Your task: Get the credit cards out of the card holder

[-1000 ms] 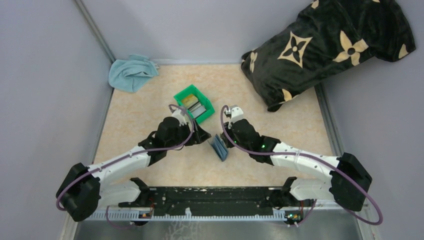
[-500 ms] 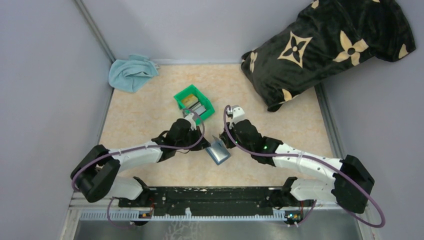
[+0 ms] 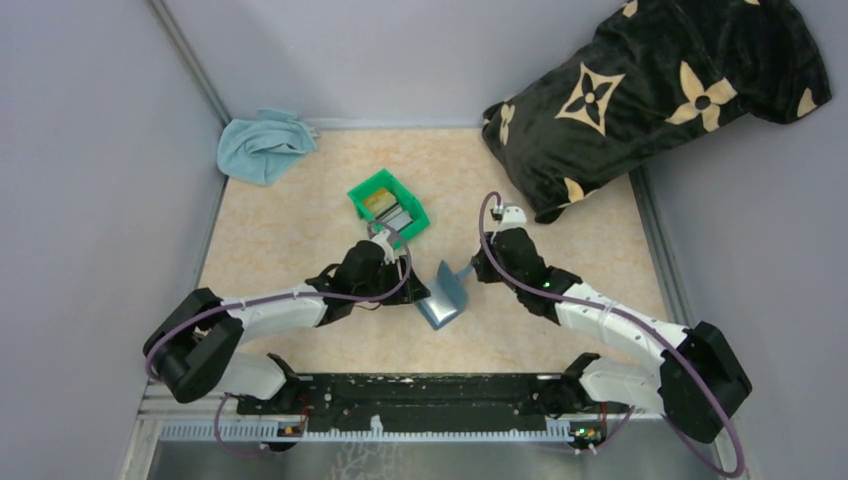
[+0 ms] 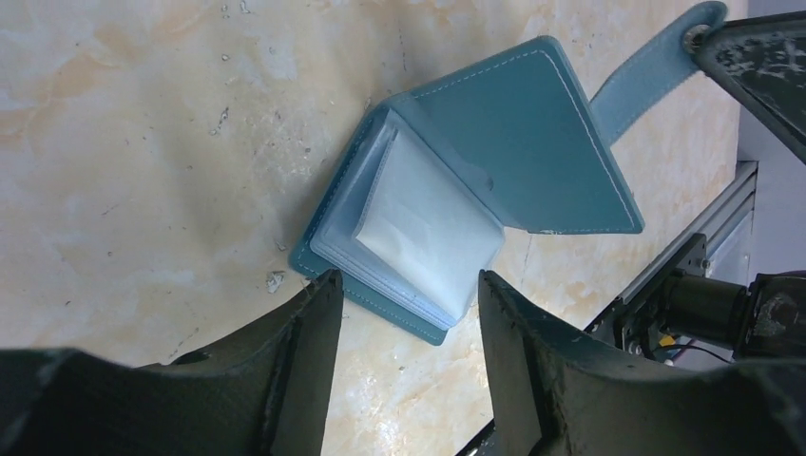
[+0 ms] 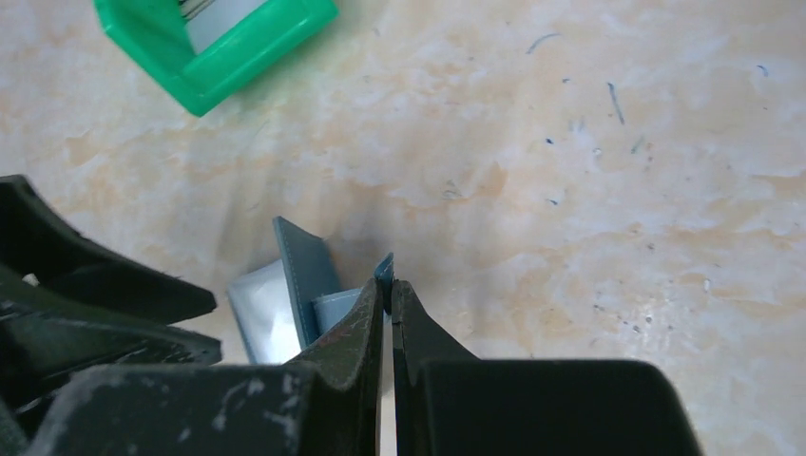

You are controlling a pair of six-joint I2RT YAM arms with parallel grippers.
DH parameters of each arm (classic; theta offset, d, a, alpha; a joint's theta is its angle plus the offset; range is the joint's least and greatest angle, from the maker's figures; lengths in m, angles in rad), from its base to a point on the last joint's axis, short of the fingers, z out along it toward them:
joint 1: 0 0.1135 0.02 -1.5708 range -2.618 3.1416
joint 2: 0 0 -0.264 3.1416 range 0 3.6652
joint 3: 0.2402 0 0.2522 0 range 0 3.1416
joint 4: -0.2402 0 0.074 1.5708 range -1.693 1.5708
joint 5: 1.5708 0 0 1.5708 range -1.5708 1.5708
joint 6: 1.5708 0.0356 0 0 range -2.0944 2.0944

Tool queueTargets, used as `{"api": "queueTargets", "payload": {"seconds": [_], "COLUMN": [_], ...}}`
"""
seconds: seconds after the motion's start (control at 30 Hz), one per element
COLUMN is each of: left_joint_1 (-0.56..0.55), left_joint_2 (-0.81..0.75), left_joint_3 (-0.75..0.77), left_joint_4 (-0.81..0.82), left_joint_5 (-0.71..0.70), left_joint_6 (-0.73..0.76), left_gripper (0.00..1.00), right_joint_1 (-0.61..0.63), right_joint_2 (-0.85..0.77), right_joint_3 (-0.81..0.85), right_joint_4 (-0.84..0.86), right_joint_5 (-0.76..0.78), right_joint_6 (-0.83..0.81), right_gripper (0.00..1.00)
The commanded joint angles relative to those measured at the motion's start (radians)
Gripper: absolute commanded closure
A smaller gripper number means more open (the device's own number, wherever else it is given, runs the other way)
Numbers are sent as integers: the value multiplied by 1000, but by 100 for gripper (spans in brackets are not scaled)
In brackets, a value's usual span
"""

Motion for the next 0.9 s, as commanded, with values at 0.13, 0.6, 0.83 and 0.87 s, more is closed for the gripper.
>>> {"api": "queueTargets", "payload": {"seconds": [0.13, 0.6, 0.83, 0.87], "left_joint_1": [-7, -13, -15, -15], "left_joint_2": [-12, 58, 32, 26], "left_joint_3": [13, 57, 102, 114], "left_joint_4": [1, 2, 2, 0], "left_joint_5": [-11, 17, 19, 19], "left_joint_6": [4, 21, 30, 34], "left_gripper": [37, 53, 55, 50], "right_joint_1": [-55, -122, -122, -122], "right_joint_2": [156, 265, 210, 203], "right_joint_3": [63, 55, 11, 9], "right_joint_4": [-102, -78, -41, -42], "right_joint_5": [145, 178, 142, 141], "right_joint_6": [-11, -17, -25, -27], "right_gripper": [100, 100, 100, 100]}}
